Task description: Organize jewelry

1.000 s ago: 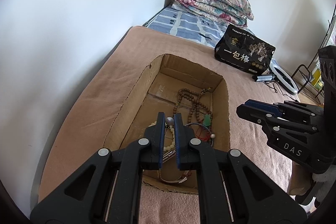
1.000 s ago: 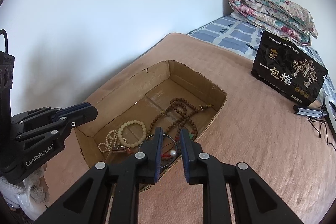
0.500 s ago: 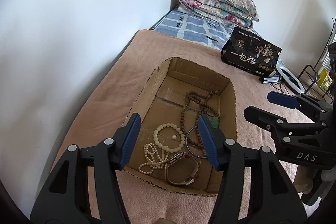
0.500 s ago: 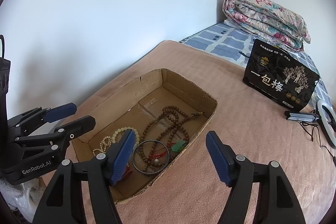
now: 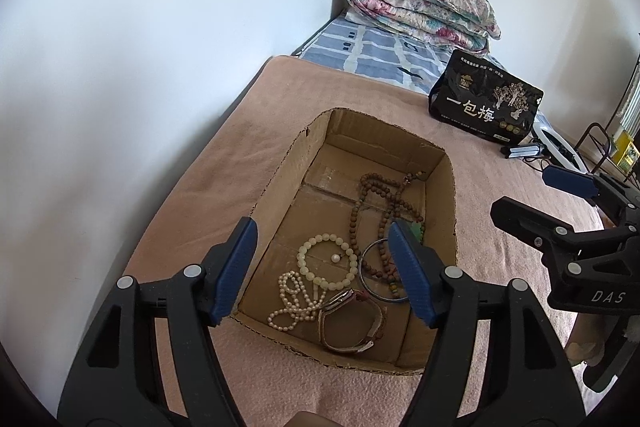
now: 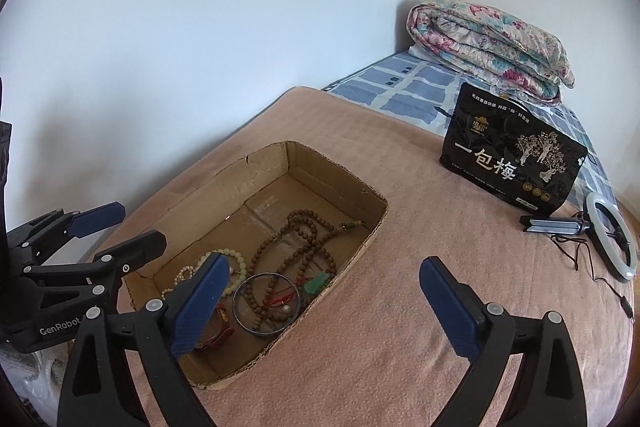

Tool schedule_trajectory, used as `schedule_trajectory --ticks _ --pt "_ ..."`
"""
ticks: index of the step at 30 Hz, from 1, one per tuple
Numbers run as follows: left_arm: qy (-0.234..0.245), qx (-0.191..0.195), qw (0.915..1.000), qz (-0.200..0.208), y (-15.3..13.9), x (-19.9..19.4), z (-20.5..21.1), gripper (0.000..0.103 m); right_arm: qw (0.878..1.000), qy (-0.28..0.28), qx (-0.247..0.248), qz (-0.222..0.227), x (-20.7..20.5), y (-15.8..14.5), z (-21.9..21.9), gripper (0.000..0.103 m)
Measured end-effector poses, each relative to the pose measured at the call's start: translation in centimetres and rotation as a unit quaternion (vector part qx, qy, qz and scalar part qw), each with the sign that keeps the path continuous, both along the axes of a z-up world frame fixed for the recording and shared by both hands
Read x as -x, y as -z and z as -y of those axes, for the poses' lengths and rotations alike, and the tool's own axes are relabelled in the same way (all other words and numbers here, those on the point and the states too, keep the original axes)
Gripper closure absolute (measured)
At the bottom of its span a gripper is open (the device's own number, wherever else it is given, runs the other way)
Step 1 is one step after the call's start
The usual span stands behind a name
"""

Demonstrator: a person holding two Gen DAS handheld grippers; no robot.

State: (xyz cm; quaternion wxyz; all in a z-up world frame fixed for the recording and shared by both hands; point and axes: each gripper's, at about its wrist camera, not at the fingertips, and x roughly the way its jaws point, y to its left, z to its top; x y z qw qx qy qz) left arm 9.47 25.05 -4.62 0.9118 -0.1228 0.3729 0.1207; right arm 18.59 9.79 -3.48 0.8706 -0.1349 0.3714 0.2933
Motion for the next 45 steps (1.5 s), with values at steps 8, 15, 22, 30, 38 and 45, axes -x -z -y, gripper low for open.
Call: schedule_trajectory --ticks 8,15,22,30,38,45 --pt "0.004 -0.008 1.0 -0.001 -0.1 0.1 0.4 0.033 1.0 0.006 -0.002 0.002 0.4 -0.3 0.6 0.002" --pt "0.004 -0.016 0.9999 -0.001 -0.4 0.6 0.9 0.033 1.0 0.01 -0.007 0.006 1.3 -1.1 1.8 0.002" --pt "0.007 -0.028 0.9995 0.015 -2.3 2.2 2.2 0.033 1.0 0.009 -0.015 0.017 3.0 -2.8 3.6 0.0" --pt "0.019 -0.037 0.9982 0.044 -5.6 4.6 4.3 0.032 0.999 0.015 -0.02 0.034 4.8 -4.8 6.8 0.0" --pt "0.034 -0.058 0.9965 0.05 -7.3 7.1 7.1 0.032 0.998 0.026 -0.02 0.047 7.0 -6.0 9.6 0.0" --pt "0.036 -0.08 0.9936 0.071 -8.6 10.1 8.8 0.018 0.998 0.029 -0.016 0.051 9.2 -6.2 11.8 0.0"
